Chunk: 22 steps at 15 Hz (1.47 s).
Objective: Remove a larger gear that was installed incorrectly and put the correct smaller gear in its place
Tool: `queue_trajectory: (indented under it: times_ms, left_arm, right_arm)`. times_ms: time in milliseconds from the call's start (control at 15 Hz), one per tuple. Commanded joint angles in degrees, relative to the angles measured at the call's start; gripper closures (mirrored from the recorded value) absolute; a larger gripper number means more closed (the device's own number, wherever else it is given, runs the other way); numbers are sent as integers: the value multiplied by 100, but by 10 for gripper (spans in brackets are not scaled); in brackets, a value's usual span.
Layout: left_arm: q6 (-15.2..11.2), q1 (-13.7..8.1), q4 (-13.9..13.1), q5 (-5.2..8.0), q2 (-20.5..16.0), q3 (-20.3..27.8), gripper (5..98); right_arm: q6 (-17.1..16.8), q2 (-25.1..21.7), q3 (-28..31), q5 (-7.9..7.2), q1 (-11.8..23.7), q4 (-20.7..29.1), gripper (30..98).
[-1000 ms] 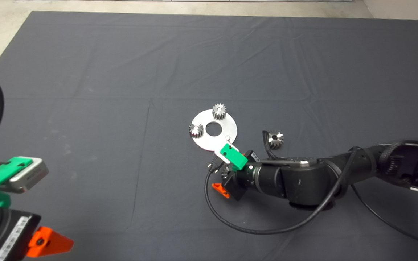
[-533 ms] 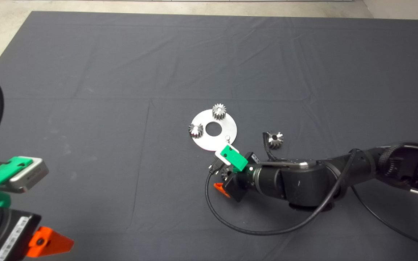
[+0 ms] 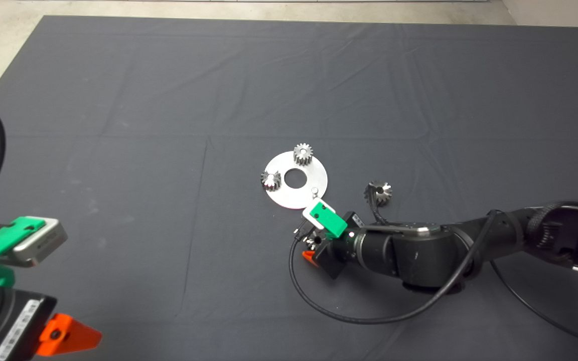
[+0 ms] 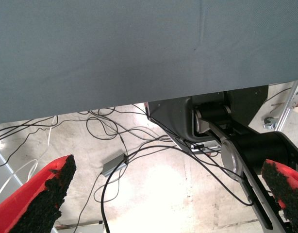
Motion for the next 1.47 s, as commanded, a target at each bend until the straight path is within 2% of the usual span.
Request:
queue_trajectory:
  times_ms: [0, 267, 333, 533, 600, 800, 1067, 1400]
  left_arm:
    - [-51, -29, -80, 40, -21, 111, 54]
    - [-51, -29, -80, 40, -23, 111, 54]
    - [-51, -29, -80, 40, -16, 111, 54]
    - [-50, -29, -80, 40, -23, 111, 54]
    - [-50, -24, -80, 40, -23, 111, 54]
    - [-50, -23, -80, 40, -27, 111, 54]
    - [-50, -20, -84, 40, -27, 111, 54]
    - [-50, -27, -80, 40, -23, 111, 54]
  right_arm:
    - [-6, -7, -37, 23, 75, -147, 632]
    - [-6, 10, -37, 32, 75, -147, 684]
    - [3, 19, -37, 26, 75, -147, 721]
    - [-14, 12, 6, 50, 75, -154, 739]
    - [-32, 19, 24, 50, 67, -156, 774]
    - [-41, 2, 7, 50, 75, -164, 776]
    - [-15, -7, 25, 50, 75, -164, 846]
    - [21, -7, 84, 23, 137, -156, 856]
